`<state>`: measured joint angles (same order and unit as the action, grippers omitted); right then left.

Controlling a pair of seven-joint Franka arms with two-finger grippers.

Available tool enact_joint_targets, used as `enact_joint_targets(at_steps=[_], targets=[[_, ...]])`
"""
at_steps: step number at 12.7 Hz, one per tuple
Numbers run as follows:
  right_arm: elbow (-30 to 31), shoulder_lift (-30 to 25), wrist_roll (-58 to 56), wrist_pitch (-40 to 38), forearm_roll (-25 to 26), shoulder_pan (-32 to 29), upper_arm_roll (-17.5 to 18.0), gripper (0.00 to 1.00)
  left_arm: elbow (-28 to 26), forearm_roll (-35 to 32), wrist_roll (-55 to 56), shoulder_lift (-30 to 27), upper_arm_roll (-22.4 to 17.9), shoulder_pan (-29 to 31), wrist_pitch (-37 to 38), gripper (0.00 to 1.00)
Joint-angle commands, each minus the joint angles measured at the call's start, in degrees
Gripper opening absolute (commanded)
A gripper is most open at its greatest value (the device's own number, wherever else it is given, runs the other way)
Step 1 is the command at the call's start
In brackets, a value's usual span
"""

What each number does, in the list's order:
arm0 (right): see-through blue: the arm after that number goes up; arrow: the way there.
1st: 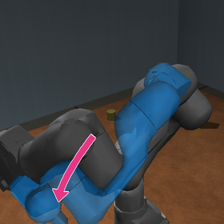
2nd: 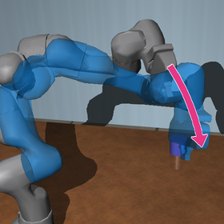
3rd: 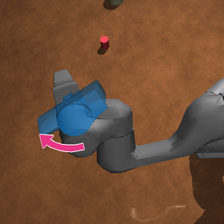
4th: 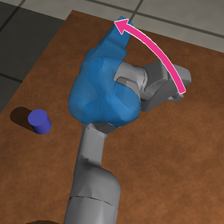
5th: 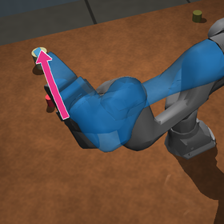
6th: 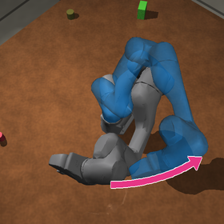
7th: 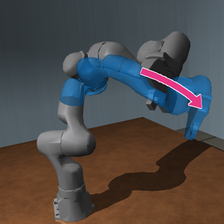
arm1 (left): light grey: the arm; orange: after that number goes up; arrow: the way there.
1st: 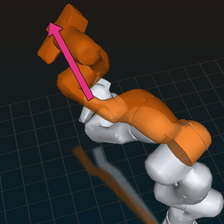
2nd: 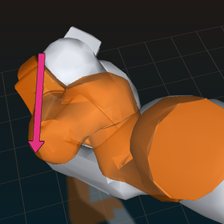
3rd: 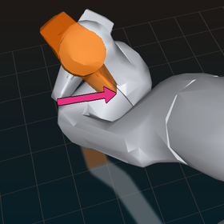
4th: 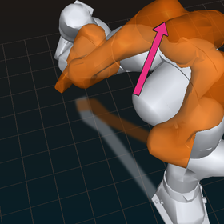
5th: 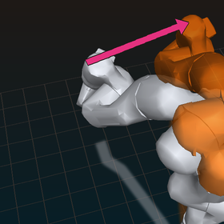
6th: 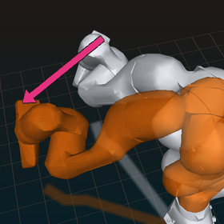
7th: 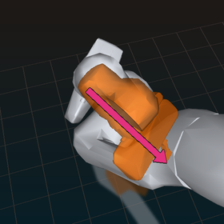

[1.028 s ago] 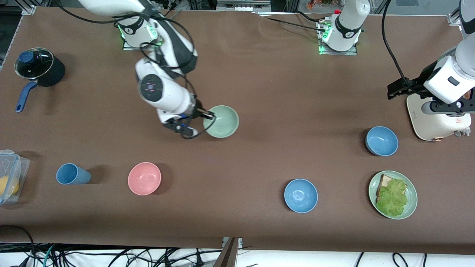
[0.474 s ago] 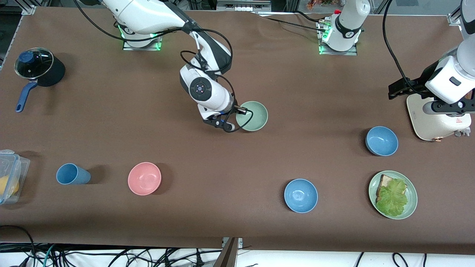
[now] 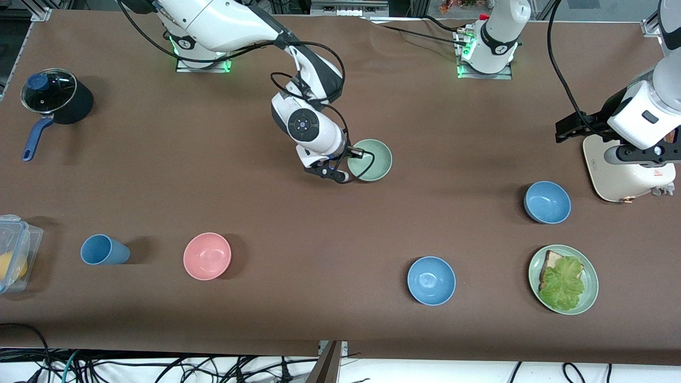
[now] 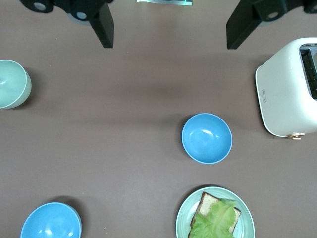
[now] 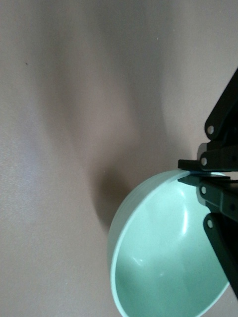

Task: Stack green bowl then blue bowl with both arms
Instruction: 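Slide the green bowl toward the table middle with the right gripper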

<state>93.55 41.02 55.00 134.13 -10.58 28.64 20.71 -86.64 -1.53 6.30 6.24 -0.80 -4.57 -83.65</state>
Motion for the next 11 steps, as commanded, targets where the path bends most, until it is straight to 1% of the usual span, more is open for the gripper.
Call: enact_joint_targets(at_steps=[1,2,3,4,5,6,7,8,9,10,11], targets=[[-2.32,2.66,0.37,1.13,-0.23,1.06,-0.32,0.00,1.03,-4.86,-0.06,5.76,-0.16,0.09,0.33,1.00],[-2.67,3.36,0.46,2.01,-0.23,1.76,-0.32,0.00,2.25,-4.71,-0.24,7.28,-0.77,0.79,0.41,1.00],[-2.76,3.89,0.37,2.54,-0.14,1.94,-0.32,0.00,2.79,-4.19,-2.15,7.20,-0.87,2.27,0.68,1.00],[-2.85,4.24,0.37,2.81,-0.14,2.03,-0.32,0.00,1.57,-2.53,-4.26,6.51,-0.61,3.07,1.11,1.00],[-2.85,4.25,0.20,2.90,-0.05,2.03,-0.40,0.03,-1.92,-0.25,-3.67,3.89,-0.87,3.34,0.77,1.00],[-2.85,4.07,-0.24,2.81,0.56,2.03,-0.40,0.94,-5.09,1.08,-3.67,1.51,-0.78,4.91,-0.54,1.00],[-3.37,3.64,-0.76,2.46,1.00,2.03,-0.49,1.00,-10.08,2.13,-3.75,-2.25,-0.69,6.49,-3.25,1.00],[-5.47,3.20,-0.86,1.59,0.83,1.34,-0.49,1.00,-17.26,2.23,-4.54,-7.16,-0.60,6.94,-7.71,1.00],[-7.40,2.84,-0.94,-1.90,0.92,0.55,-0.49,1.00,-23.25,2.23,-4.72,-10.60,-0.60,7.03,-12.11,1.00],[-10.81,2.32,-0.95,-6.46,1.00,-0.33,-0.58,1.00,-27.05,2.15,-4.72,-11.51,-0.69,7.38,-15.11,1.00],[-14.24,2.14,-1.12,-11.12,1.27,-1.04,-0.67,1.00,-28.74,1.45,-4.72,-11.08,-0.60,7.47,-17.58,1.00]])
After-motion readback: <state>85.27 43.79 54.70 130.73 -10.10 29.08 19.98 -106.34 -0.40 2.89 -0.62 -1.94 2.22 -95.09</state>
